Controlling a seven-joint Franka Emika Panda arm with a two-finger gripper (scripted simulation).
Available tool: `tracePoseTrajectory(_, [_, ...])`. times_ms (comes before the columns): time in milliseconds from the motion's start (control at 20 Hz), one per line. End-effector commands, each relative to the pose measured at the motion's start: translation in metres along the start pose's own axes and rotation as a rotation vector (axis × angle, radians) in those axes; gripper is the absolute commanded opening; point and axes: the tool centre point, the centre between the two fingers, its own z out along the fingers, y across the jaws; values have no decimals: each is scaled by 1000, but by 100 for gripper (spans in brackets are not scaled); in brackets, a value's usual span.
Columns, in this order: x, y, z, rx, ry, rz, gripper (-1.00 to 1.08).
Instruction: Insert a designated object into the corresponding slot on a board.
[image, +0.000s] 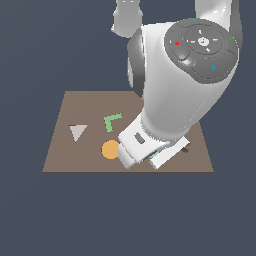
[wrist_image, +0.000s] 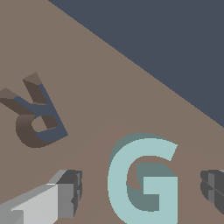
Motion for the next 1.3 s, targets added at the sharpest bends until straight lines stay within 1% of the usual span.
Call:
tracePoseTrajectory(0, [0,0,9,1,-1,-2,100])
tracePoseTrajectory(200, [0,0,15,0,-1,-3,100])
tracePoseTrajectory(250, [0,0,15,0,-1,-3,-100])
tracePoseTrajectory(1050, [0,0,12,1,-2,-4,-100])
tracePoseTrajectory(1250, [0,-3,12,1,-2,-26,-100])
